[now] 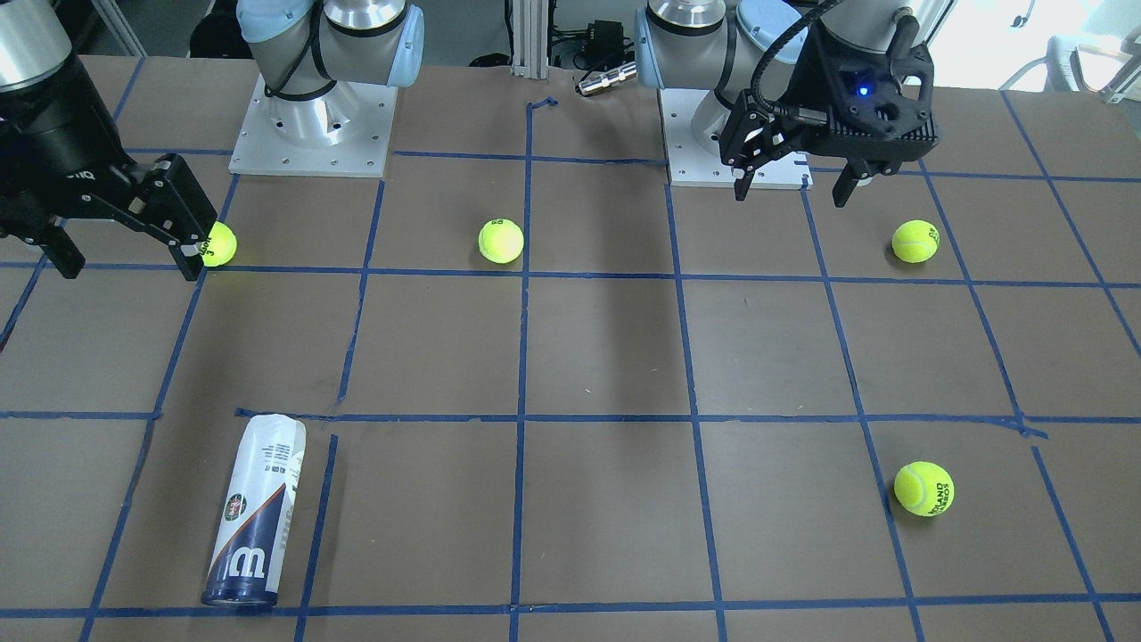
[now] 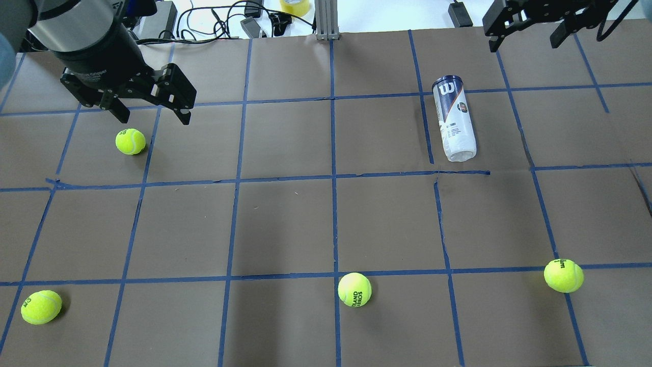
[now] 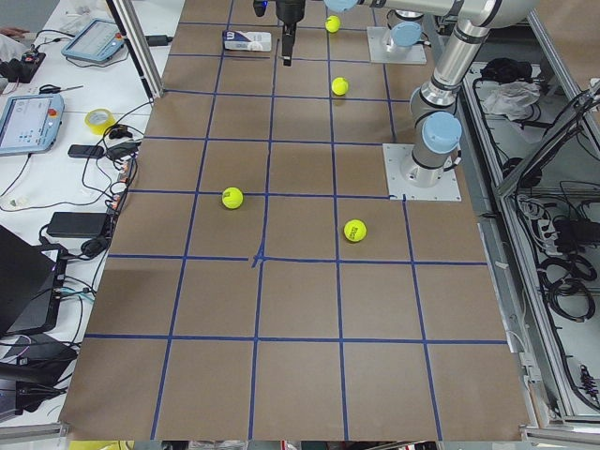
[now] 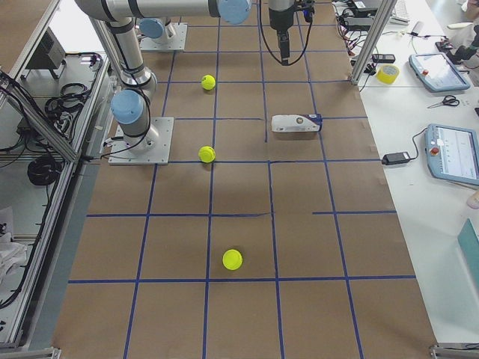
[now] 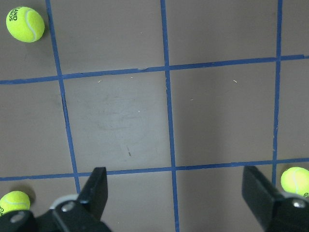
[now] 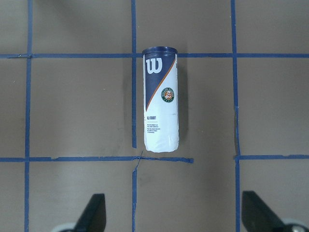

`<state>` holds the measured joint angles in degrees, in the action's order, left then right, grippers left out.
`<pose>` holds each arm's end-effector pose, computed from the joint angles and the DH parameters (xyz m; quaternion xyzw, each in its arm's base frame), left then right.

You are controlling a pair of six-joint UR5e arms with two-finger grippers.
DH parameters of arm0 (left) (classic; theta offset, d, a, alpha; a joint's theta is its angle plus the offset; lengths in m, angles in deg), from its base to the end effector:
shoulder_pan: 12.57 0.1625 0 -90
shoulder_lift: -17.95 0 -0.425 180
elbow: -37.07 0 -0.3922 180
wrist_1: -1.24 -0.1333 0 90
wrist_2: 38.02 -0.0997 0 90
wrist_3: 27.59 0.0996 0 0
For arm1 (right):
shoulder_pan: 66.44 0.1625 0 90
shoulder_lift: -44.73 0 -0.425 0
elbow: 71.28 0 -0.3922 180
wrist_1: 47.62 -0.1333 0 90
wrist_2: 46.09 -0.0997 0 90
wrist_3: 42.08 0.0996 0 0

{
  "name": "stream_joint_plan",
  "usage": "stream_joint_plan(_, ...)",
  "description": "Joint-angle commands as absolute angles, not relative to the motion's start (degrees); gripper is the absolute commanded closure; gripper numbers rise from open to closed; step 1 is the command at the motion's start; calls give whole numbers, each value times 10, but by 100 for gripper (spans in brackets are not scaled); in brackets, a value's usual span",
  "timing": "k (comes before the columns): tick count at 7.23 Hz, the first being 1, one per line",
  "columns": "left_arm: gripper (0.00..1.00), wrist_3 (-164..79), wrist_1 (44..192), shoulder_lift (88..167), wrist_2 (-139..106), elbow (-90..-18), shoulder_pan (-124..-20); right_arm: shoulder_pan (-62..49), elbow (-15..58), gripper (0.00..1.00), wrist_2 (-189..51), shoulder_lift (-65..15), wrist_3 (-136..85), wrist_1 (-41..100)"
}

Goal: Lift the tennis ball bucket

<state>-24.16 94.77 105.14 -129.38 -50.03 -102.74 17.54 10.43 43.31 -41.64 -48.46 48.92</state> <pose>-0.1323 -0.4724 0.5303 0.0312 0.9993 -0.0187 0.0124 0.0775 -0.5461 0.5402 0.0036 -0.9952 0.0976 0.0054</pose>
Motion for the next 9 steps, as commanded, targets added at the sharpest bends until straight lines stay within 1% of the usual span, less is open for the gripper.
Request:
stream_joint_plan(1, 0, -242, 948, 1051, -1293, -500, -1027, 177, 104, 0, 423, -416, -487, 489)
stream_joint_plan(3, 0, -242, 948, 1052, -1291, -500, -1027, 177, 105, 0, 423, -402, -487, 487)
stream_joint_plan(6, 0, -242, 948, 1052, -1289, -500, -1027, 176, 106, 0, 432, -315, -481, 494)
stream_joint_plan(9, 0, -242, 947, 1053, -1288, -500, -1027, 176, 108, 0, 433, -220, -480, 565)
